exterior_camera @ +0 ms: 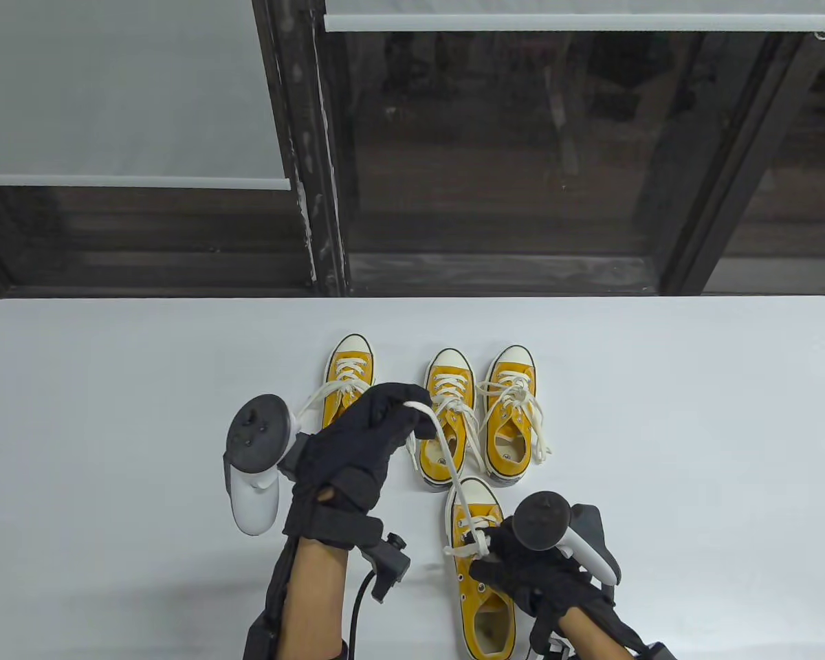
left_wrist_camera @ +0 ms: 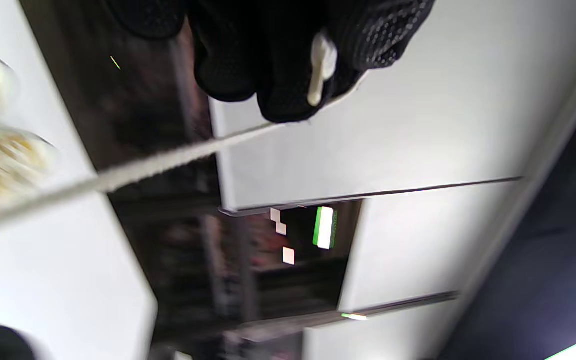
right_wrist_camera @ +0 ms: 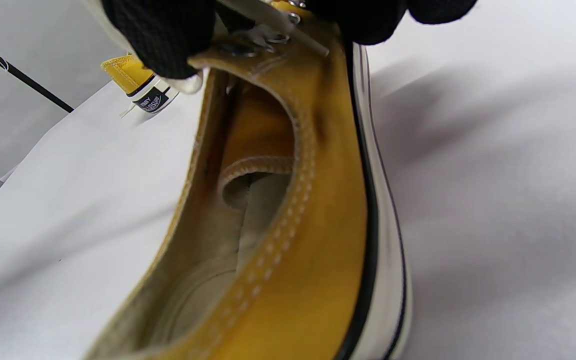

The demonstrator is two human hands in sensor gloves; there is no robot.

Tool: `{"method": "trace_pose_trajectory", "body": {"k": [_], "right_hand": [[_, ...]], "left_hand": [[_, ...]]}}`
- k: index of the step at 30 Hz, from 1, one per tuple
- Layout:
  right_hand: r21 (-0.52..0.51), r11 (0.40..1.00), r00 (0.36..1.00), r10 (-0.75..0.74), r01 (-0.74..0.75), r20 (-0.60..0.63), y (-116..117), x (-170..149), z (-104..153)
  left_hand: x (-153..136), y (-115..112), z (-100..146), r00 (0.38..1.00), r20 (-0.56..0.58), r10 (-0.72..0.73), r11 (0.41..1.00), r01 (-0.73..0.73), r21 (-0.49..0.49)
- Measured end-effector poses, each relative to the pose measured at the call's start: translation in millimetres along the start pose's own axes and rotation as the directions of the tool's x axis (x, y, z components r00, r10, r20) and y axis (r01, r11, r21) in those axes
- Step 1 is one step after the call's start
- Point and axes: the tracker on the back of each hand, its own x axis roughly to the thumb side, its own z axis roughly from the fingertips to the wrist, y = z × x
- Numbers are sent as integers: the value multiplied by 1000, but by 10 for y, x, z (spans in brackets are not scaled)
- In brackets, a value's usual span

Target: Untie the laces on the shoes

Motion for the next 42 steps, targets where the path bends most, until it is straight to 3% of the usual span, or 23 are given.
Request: {"method": "trace_pose_trajectory", "body": {"k": [2,6,10,15,17,20,21,23,26,27,29,30,35,37,39,40,42], "right_hand": [[-1,1000,1000,2,-2,0,-2,2,-2],[15,1000,1000,-20,20,7,-19,-5,-3],[92,972,971,-225,218,76,-181,-43,52],[-24,986,975,-161,167,150,-274,19,181],[-44,997,989,-53,60,138,-181,94,177],[-223,966,989,139,-128,38,-131,151,180],[-251,962,991,124,-110,44,-178,138,199],[-205,979,996,10,8,85,-212,88,209],[-158,985,995,-59,71,80,-231,41,182],[-153,985,995,-64,74,73,-234,26,168],[-127,986,993,-97,106,70,-232,-2,150],[-101,985,988,-137,143,65,-229,-24,136],[-50,980,980,-193,195,43,-219,-85,74],[-31,973,973,-229,230,37,-221,-108,60],[-15,966,966,-257,257,43,-226,-122,56],[-9,964,963,-266,267,47,-227,-121,57],[-3,961,960,-275,276,56,-234,-118,65]], "left_hand": [[157,-1,28,997,68,47,999,-47,-8],[290,8,69,977,-23,-213,973,214,85],[289,13,93,969,-54,-240,963,245,115],[292,39,112,942,-92,-322,930,333,158],[288,45,119,937,-99,-334,925,346,157],[287,73,133,928,-126,-350,912,369,181],[278,105,145,902,-169,-396,881,426,206],[225,173,155,807,-284,-518,786,580,216],[-29,253,155,537,-524,-661,554,820,142],[-180,251,144,417,-585,-696,468,881,71],[-386,178,148,268,-601,-753,409,906,-109],[-528,67,170,228,-575,-786,390,904,-174],[-921,-476,209,307,-421,-854,453,836,-310],[-1089,-654,172,349,-369,-861,491,760,-425],[-1350,-815,109,441,-370,-818,574,568,-590],[-1473,-868,84,434,-404,-805,588,495,-640],[-1640,-922,41,374,-414,-830,557,512,-654]]}}
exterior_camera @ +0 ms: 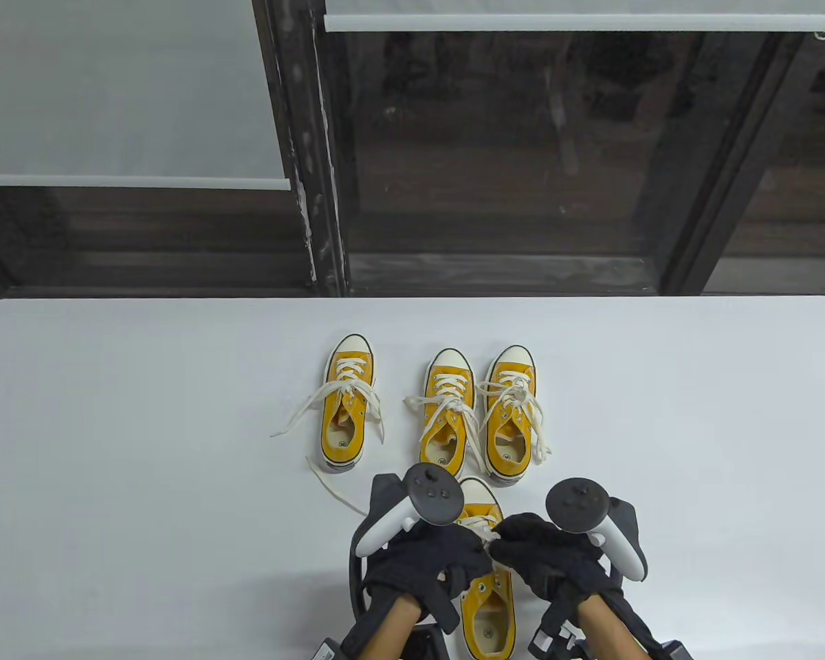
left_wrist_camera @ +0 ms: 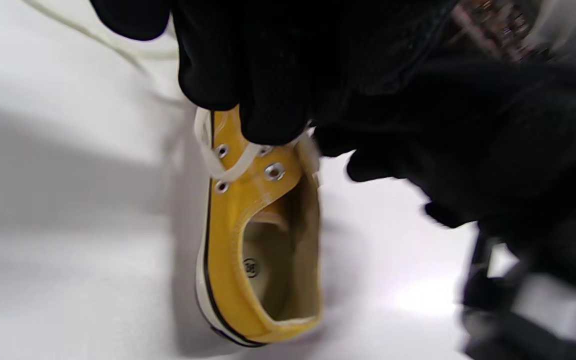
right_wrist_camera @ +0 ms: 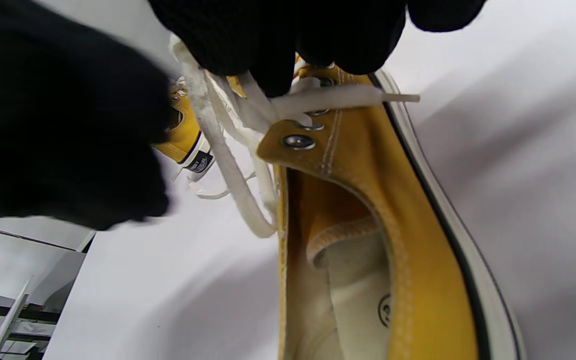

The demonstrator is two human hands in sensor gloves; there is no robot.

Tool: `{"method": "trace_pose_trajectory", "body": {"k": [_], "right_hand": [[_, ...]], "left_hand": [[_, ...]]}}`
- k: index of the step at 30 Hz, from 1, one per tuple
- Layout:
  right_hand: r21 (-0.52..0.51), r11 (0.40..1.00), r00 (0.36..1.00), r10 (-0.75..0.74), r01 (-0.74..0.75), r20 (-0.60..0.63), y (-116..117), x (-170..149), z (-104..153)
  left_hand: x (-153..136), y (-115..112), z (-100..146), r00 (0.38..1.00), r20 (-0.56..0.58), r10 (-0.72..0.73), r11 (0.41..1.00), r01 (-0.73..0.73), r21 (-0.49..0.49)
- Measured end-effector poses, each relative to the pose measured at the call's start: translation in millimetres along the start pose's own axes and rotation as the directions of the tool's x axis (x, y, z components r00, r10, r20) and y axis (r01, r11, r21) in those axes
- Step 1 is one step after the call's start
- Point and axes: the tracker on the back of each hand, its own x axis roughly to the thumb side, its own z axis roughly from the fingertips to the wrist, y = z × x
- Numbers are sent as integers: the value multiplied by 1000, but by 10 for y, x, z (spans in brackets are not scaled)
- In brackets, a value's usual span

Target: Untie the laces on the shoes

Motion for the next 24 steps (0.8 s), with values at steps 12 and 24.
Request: {"method": "trace_pose_trajectory", "body": {"k": [12,24], "right_hand": [[-62,998,1000,24,-24,-2,-47,7,43],[-20,1000,1000,-19,19,7,-38,-21,29]], "left_hand": [[-150,-78,-183,995,-94,31,993,-20,120],[-221,-118,-260,993,-49,109,993,-106,53]]}}
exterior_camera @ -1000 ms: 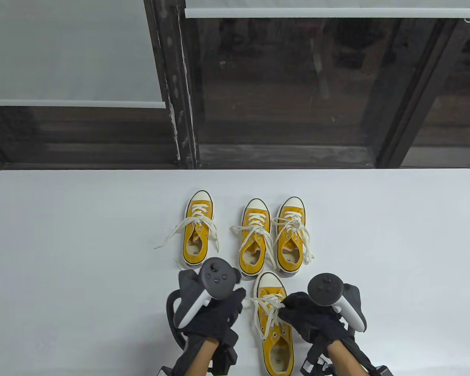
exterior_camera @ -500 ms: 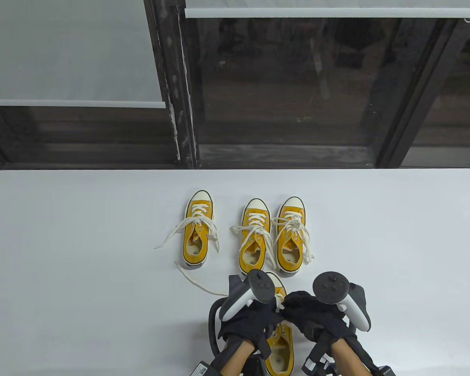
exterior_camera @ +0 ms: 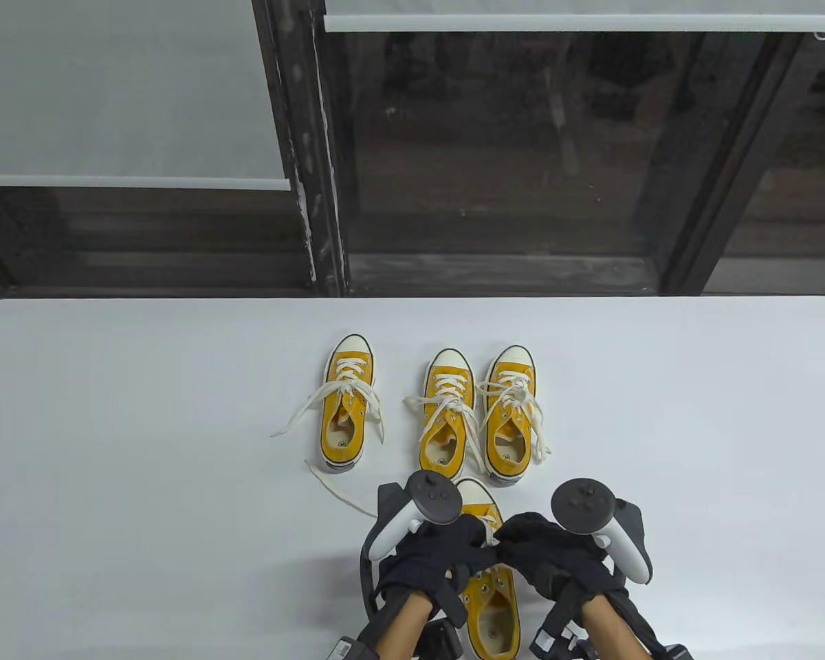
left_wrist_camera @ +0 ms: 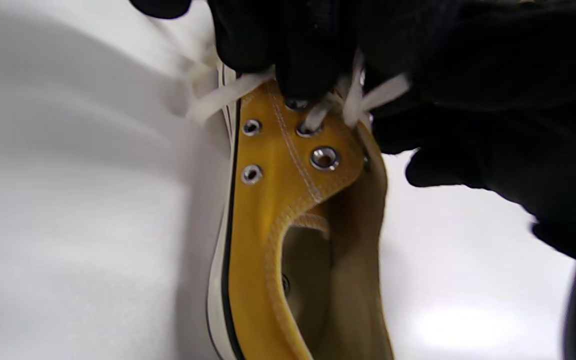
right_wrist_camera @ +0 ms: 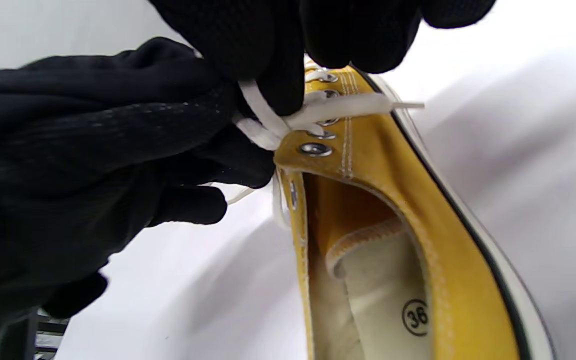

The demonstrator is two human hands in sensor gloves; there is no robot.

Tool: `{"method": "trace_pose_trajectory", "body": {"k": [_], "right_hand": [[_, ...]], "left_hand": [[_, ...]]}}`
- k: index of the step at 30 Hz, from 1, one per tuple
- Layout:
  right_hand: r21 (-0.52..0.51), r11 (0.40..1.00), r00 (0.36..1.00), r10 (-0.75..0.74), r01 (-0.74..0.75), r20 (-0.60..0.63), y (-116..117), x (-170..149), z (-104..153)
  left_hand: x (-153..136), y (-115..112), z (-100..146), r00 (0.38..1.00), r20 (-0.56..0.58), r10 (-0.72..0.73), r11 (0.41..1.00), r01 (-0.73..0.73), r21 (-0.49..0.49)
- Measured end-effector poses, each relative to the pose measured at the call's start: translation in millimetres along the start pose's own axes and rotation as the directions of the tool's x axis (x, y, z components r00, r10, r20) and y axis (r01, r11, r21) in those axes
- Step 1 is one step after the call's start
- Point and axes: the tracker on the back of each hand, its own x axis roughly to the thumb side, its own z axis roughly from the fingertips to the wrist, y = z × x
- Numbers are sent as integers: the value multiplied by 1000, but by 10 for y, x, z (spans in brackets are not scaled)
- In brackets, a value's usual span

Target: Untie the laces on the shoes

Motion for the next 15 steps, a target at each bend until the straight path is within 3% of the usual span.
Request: {"method": "trace_pose_trajectory", "body": {"k": [5,8,9,12,15], "right_hand": [[-75,994,997,72,-74,-28,-24,-5,16],[91,996,998,-27,21,63,8,27,-1],[81,997,998,-19,14,60,17,34,0],[-167,968,982,188,-189,-19,4,43,48],[-128,983,991,130,-131,-13,6,27,45]], "left_hand": [[-45,20,11,1000,9,25,1000,-25,0],[-6,13,32,1000,26,15,1000,-15,5],[3,11,38,1000,26,6,1000,-6,13],[-6,21,47,1000,18,-12,999,11,35],[-34,21,40,1000,-10,15,999,-14,36]]}}
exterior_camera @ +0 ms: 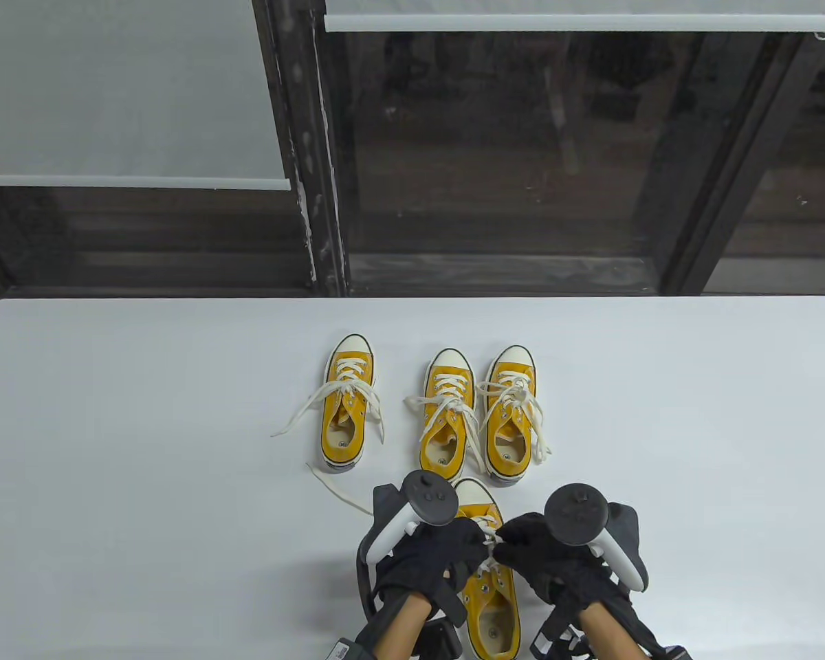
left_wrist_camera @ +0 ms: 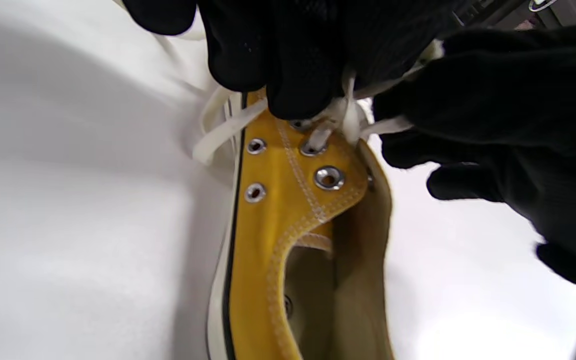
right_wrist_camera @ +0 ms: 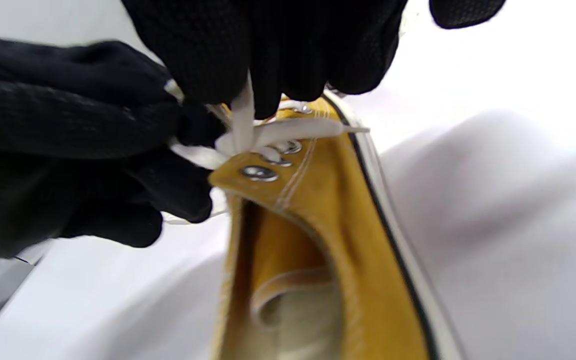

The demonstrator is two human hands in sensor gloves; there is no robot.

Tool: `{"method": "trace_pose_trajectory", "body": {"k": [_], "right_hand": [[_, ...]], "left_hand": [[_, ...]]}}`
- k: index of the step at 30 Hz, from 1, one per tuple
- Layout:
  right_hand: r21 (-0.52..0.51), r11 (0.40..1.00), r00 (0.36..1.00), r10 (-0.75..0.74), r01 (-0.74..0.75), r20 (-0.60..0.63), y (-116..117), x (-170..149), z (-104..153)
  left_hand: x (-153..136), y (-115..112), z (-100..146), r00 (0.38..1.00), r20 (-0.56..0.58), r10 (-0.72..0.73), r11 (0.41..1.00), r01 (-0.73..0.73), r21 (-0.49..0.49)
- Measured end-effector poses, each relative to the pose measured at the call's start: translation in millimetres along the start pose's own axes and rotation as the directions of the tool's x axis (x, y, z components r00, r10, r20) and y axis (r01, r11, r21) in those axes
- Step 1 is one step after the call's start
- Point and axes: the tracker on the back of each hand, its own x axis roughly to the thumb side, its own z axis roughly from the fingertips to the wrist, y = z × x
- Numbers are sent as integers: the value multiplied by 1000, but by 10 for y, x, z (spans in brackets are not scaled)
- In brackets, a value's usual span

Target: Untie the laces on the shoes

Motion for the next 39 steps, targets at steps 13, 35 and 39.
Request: {"method": "trace_pose_trajectory", "body": {"k": [13,35,39], "right_hand": [[-32,999,1000,26,-26,-11,-17,5,17],[-144,978,988,150,-153,-32,7,55,62],[-9,998,998,55,-54,27,31,52,23]], "left_hand": [[35,-78,-47,998,-22,-57,998,56,-30],[106,-64,37,985,-58,-160,983,164,87],[117,-79,17,990,-28,-135,990,136,32]]}}
